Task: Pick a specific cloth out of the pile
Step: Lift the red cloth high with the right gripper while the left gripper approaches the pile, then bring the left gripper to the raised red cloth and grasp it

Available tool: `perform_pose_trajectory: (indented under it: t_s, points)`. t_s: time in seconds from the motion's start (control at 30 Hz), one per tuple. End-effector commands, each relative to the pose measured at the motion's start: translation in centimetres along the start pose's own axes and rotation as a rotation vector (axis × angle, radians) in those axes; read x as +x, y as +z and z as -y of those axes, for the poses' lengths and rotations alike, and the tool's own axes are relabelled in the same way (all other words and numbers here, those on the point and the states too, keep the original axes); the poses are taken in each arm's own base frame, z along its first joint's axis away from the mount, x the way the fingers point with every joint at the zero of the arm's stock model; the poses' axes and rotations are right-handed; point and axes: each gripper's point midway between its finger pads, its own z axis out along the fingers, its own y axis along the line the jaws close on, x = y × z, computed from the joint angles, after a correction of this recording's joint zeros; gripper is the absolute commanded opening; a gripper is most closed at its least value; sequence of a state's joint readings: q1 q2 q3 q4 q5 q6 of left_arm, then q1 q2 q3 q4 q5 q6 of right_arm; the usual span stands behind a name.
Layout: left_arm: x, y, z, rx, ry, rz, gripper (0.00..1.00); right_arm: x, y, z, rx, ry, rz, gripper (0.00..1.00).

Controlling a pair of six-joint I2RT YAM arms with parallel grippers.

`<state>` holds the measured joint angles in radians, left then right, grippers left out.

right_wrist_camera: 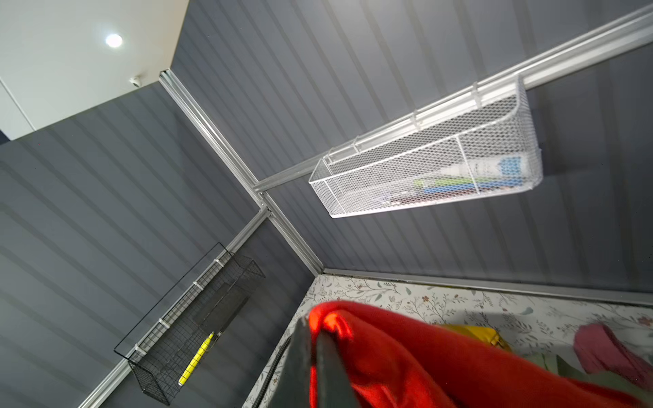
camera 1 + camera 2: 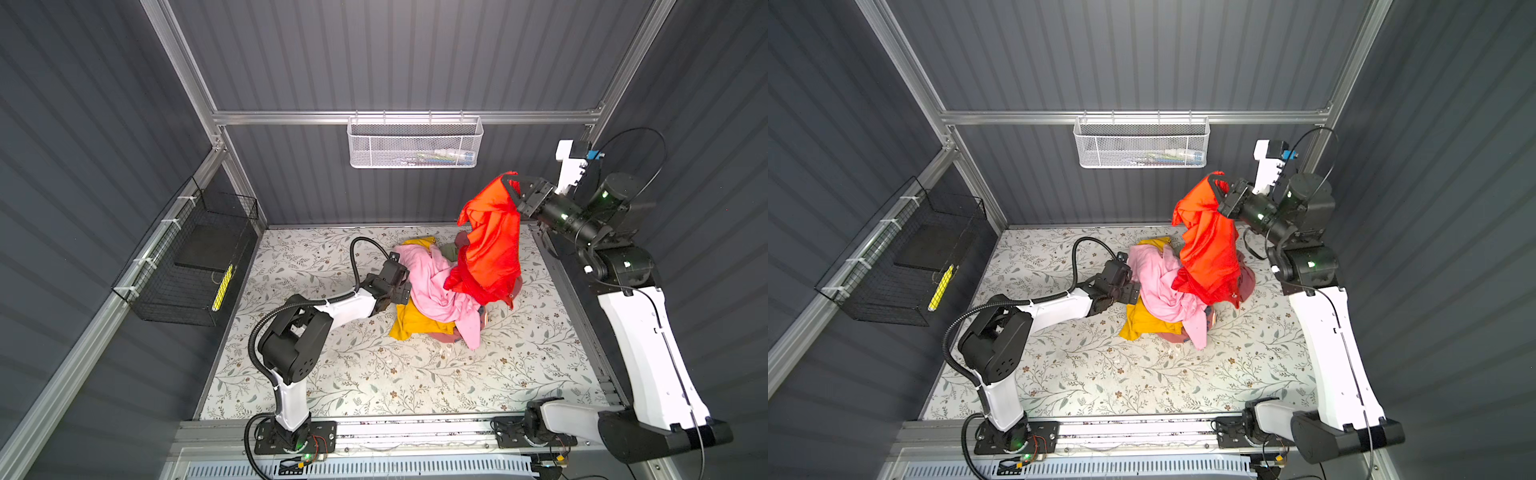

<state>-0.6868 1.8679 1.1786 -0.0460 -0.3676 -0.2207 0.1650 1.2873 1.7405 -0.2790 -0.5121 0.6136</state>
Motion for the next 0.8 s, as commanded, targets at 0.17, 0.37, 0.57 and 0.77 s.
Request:
perform_pose_trajectory:
  t_s: [0.17,0.37,0.57,0.77]
  points:
    - [-1.4,-1.8,0.0,0.014,-0.084,0.033,1.0,-2.8,1.9,-3.9,-0.206,0.031,0.038,0.0]
    - [-2.3,-4.7,-1.1,0.025,-0.154,0.075,1.0,3.1,6.0,0.8,-0.113,0.129,-0.075,0.0]
    - [-0.9,-8.2,-2.9,0.006,-0.184,0.069,1.0,13.5,9.0,7.1,0.033,0.234,-0.253,0.0]
    - [0.0,-11.0,-2.9,0.066,-0.17,0.07,1.0,22.5,11.1,11.1,0.131,0.315,-0.424,0.0]
